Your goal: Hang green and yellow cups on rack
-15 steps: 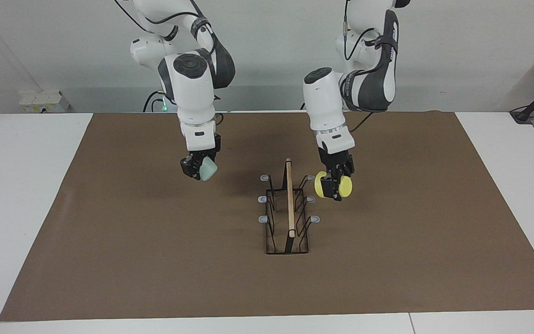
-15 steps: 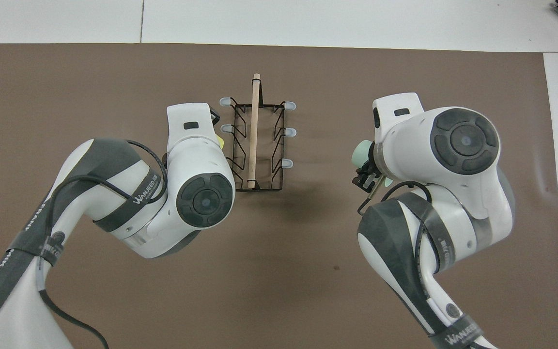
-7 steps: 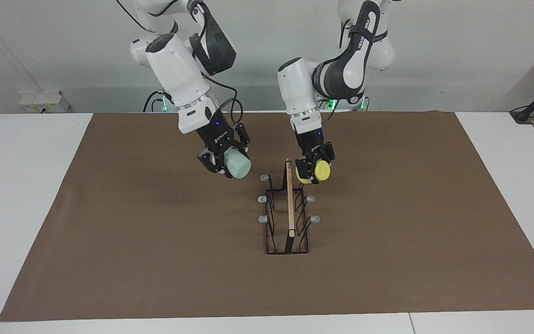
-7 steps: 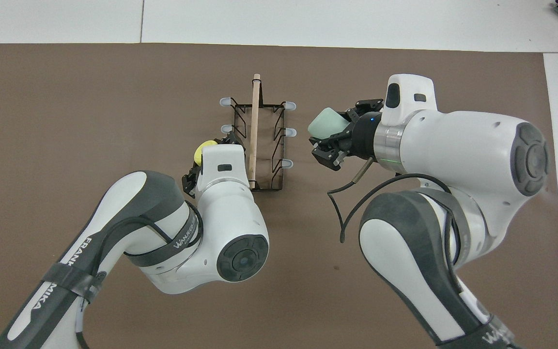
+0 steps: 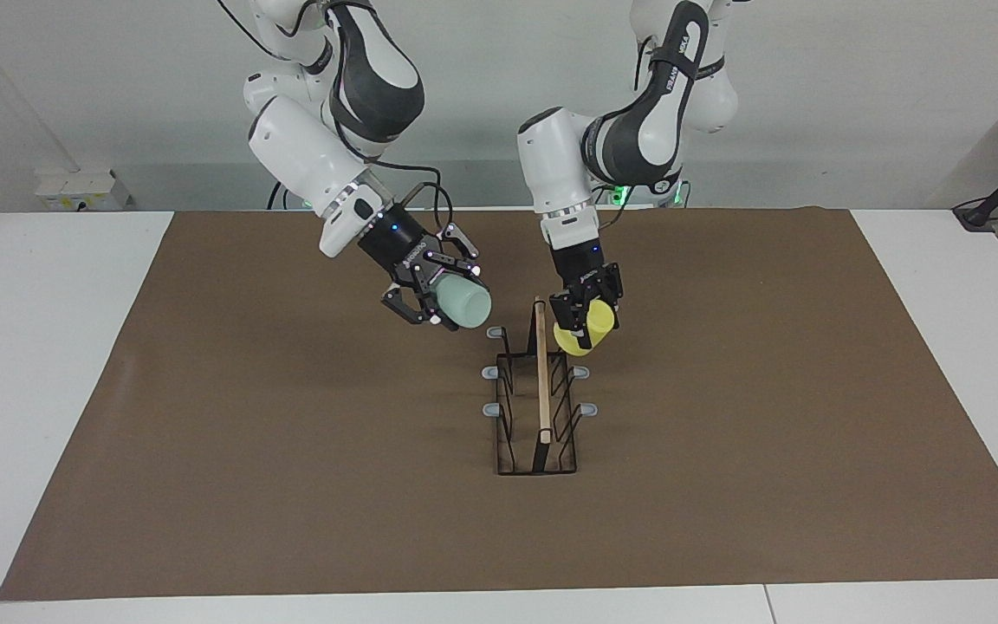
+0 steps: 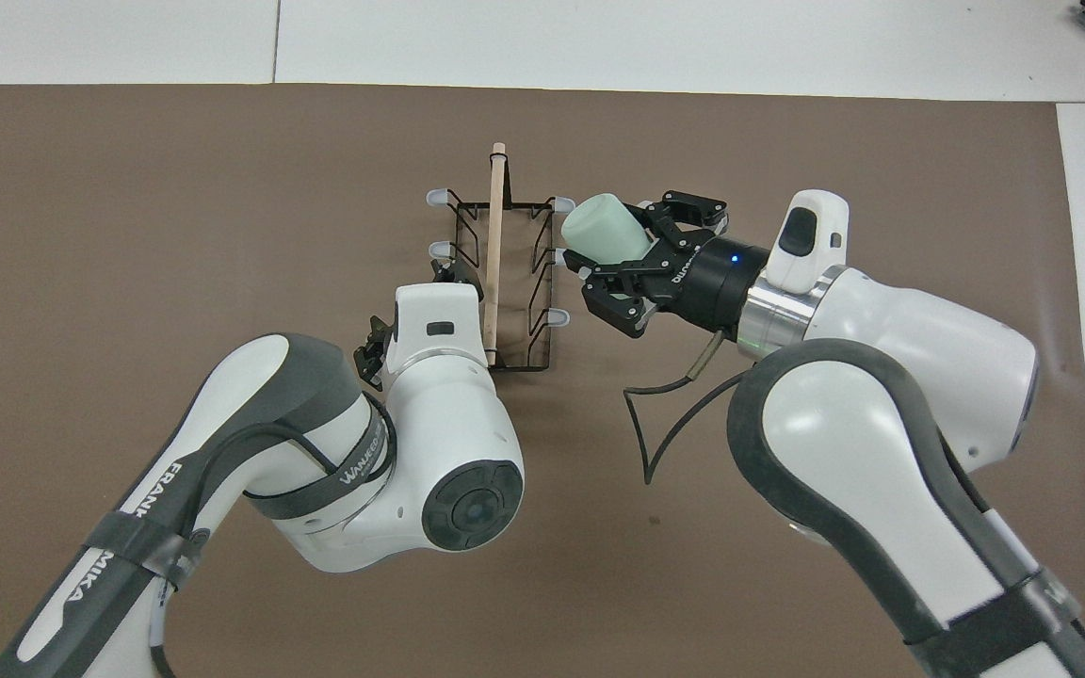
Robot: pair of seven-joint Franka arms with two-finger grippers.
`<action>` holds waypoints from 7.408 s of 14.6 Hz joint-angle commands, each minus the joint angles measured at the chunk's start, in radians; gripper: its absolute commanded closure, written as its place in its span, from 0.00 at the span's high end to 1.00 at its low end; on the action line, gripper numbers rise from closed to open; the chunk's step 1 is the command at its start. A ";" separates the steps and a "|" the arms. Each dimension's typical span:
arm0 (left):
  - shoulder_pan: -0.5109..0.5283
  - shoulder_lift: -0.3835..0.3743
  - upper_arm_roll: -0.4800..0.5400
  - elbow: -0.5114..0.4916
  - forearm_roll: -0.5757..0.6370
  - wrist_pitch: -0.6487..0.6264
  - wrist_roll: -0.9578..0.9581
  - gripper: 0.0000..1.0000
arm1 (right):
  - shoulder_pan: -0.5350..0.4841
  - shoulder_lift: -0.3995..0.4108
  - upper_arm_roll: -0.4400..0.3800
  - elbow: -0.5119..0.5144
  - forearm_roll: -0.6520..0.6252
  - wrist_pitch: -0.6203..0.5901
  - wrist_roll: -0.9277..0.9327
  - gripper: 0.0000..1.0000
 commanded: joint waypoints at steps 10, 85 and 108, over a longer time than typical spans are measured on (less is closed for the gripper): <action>0.125 -0.048 0.005 -0.003 -0.165 0.038 0.544 0.96 | 0.131 0.009 0.003 -0.105 0.915 0.096 -0.882 0.00; 0.817 -0.128 -0.166 0.352 -0.819 -0.687 2.047 1.00 | -0.157 0.108 0.011 0.058 -0.036 -0.307 -0.543 1.00; 0.814 -0.128 -0.166 0.351 -0.819 -0.687 2.047 1.00 | -0.365 -0.093 0.012 0.142 -1.022 -0.972 0.660 1.00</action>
